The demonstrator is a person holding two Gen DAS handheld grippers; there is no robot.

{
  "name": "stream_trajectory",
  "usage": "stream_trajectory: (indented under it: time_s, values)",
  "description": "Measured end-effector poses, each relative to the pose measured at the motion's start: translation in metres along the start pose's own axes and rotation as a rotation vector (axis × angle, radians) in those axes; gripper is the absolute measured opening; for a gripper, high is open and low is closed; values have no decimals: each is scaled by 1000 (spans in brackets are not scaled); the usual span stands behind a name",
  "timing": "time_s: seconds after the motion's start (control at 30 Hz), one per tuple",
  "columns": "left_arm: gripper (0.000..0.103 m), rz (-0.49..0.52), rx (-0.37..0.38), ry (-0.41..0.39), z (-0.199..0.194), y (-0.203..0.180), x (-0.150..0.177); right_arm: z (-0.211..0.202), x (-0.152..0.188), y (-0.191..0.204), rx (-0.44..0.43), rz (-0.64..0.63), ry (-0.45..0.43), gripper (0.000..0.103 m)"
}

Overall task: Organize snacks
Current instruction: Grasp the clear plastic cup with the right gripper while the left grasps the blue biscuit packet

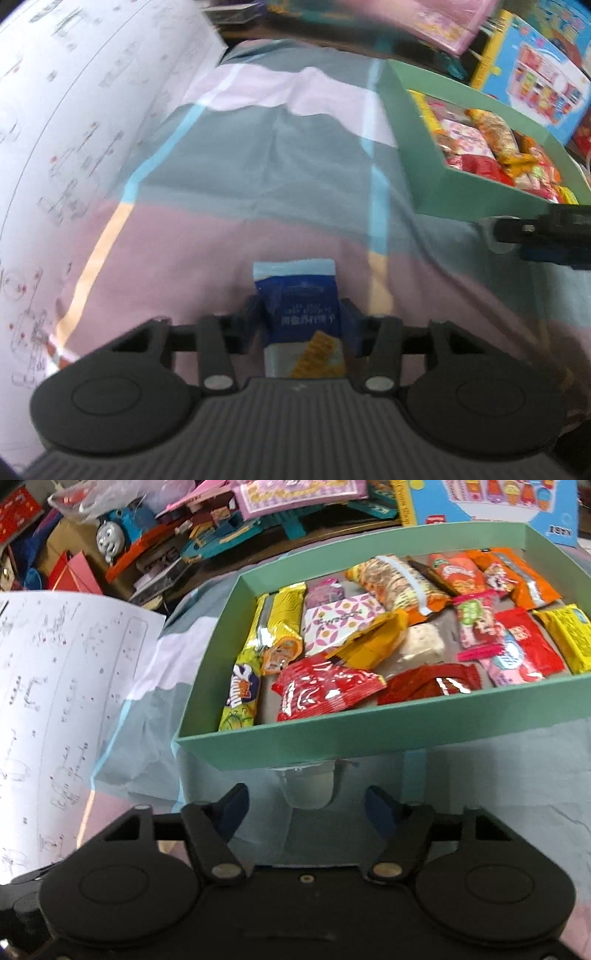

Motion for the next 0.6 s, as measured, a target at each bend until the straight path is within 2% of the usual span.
stream_trajectory:
  time_s: [0.07, 0.13, 0.23, 0.27, 0.3, 0.47, 0.53, 0.6]
  values:
    - [45, 15, 57, -2, 3, -12, -4, 5, -2, 3, 6, -17, 7, 54]
    - [44, 36, 74, -12, 8, -25, -9, 10, -2, 7, 11, -36, 12, 47]
    - [45, 37, 122, -23, 15, -41, -18, 16, -5, 10, 27, -63, 5, 45]
    - [45, 41, 135, -26, 16, -45, -21, 16, -6, 10, 33, -74, 3, 37]
    - [45, 49, 135, -26, 19, -49, -23, 16, -6, 9, 42, -85, 2, 33]
    - [49, 61, 119, -10, 24, -53, -24, 13, -5, 8, 35, -102, 22, 32]
    - [59, 55, 112, -6, 22, -52, -22, 12, -3, 6, 34, -99, 24, 32]
    - [62, 54, 98, -5, 21, -50, -20, 9, -2, 4, 34, -92, 23, 32]
Point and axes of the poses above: each gripper's, at about its wrist camera, not at the fingertips, and z roughly the way its jaws point, y to its left, x to its underside, the point moved 8 cm from there along z, roughly the way its jaws point
